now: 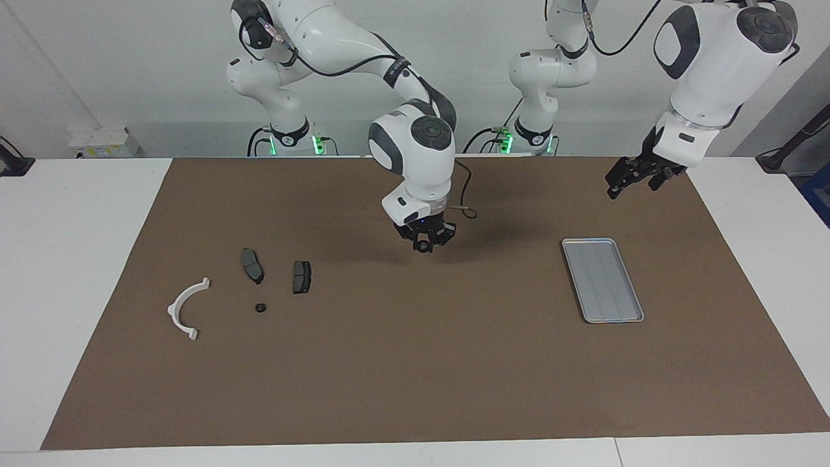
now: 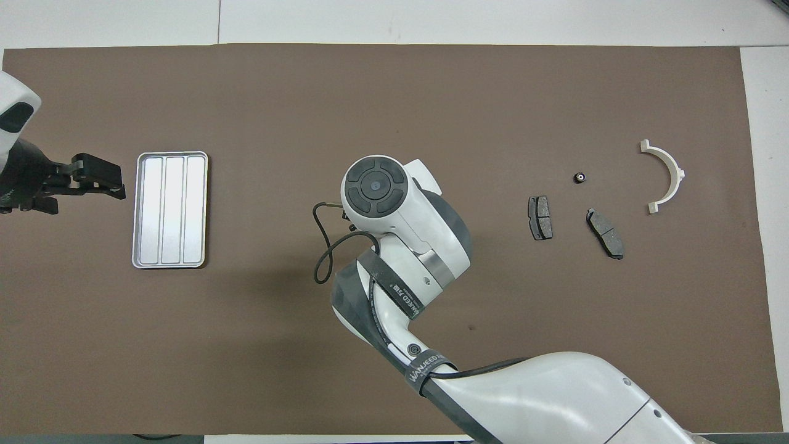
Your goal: Pick bearing gear from pile to tray
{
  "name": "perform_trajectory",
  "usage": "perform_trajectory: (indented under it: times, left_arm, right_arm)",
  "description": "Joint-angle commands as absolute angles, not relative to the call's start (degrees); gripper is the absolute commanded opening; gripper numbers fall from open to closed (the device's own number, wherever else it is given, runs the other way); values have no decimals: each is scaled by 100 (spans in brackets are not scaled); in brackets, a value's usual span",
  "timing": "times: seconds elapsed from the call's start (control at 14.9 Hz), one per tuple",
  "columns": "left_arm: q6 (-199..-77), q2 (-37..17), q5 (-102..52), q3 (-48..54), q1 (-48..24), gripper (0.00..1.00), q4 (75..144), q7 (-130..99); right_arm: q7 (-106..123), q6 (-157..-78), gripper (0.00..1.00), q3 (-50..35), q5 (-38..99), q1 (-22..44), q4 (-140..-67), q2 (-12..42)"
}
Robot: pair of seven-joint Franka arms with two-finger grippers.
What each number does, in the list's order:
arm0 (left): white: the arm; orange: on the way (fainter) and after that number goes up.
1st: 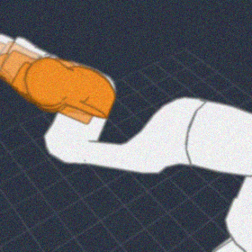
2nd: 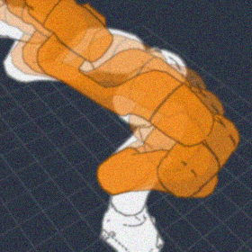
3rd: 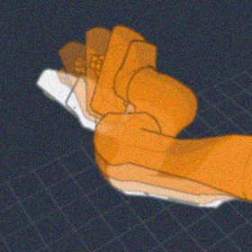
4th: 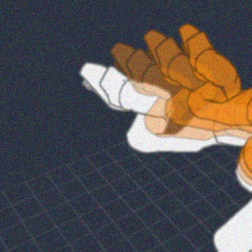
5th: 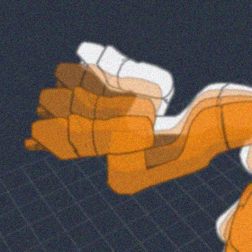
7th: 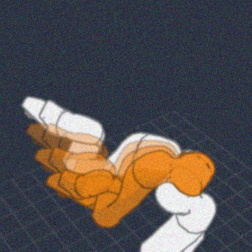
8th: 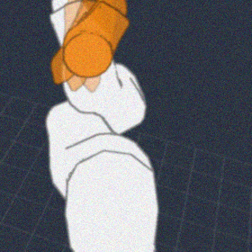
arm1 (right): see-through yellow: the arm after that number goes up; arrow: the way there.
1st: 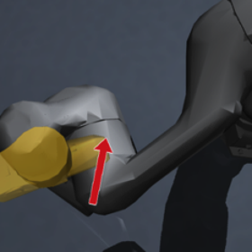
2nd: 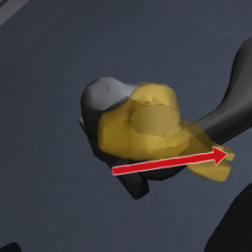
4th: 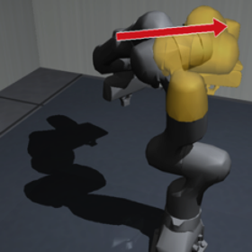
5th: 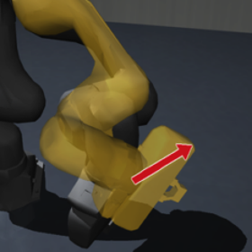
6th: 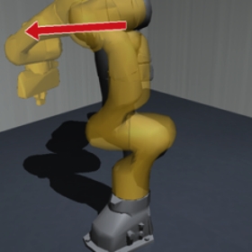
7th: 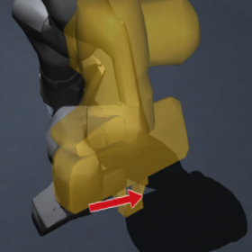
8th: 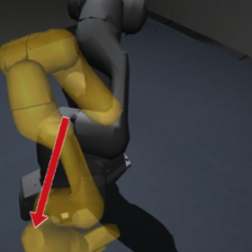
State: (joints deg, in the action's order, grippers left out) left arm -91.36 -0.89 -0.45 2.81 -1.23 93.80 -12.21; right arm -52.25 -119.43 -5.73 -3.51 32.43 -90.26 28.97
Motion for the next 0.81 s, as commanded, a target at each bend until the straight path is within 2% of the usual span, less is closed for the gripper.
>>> perform_trajectory:
  times: [0.0,0.27,0.67,0.74]
  left_arm:
    - [-9211,26,35,290,-97,100,9519,-1169]
    - [-9220,26,35,299,-97,100,9518,-1169]
    - [-9185,26,35,299,-79,100,9519,-1169]
    - [-9185,35,35,299,-88,100,9519,-1169]
  right_arm:
    - [-5247,-12339,0,-562,-360,3208,-9456,2786]
    - [-5186,-12971,0,-562,-360,3147,-9878,2821]
    - [-5177,-13043,0,-562,-360,3146,-9888,2900]
    - [-5177,-12999,55,-562,-360,3138,-9879,2892]
